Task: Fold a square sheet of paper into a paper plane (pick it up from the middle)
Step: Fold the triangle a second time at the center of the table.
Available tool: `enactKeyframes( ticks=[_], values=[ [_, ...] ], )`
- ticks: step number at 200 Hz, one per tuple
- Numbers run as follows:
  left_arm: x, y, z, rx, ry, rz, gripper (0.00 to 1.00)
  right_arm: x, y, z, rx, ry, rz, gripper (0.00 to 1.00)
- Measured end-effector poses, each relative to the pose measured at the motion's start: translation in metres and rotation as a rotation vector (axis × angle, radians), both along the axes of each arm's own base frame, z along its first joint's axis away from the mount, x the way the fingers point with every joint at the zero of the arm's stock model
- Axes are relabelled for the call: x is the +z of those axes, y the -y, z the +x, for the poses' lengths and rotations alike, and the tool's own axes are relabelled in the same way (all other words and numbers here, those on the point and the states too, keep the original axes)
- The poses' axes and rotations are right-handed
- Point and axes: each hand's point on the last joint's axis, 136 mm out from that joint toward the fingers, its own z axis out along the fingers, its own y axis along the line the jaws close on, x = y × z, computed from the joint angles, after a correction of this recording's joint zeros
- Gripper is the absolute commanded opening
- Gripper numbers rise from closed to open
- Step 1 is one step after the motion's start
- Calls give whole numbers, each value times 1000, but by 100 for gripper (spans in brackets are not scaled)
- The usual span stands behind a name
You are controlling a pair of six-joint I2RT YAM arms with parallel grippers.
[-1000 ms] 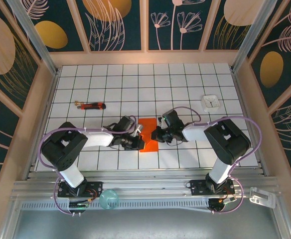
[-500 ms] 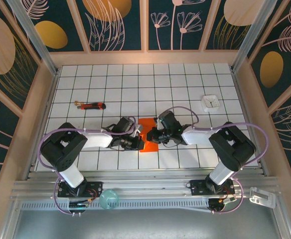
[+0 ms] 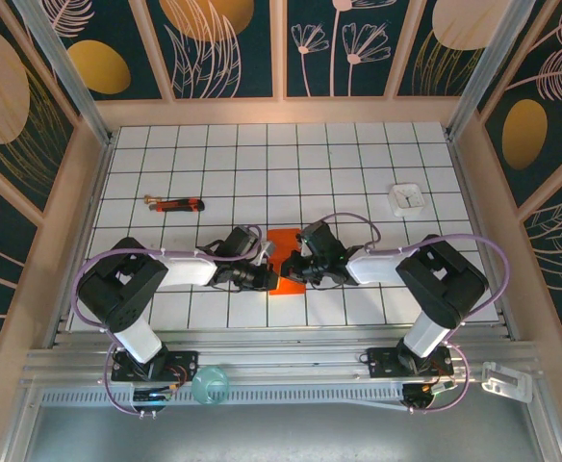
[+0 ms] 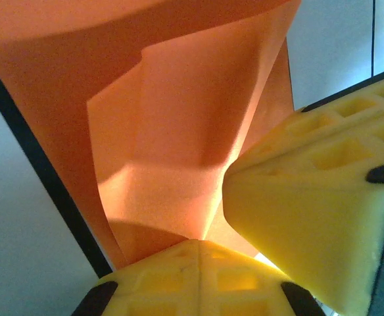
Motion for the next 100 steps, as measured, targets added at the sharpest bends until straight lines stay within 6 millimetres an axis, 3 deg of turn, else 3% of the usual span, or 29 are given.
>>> enactKeyframes(
  ticks=[100],
  values=[
    [0, 0, 0, 0, 0, 0, 0, -12, 4, -8, -45, -69, 11, 0]
  ],
)
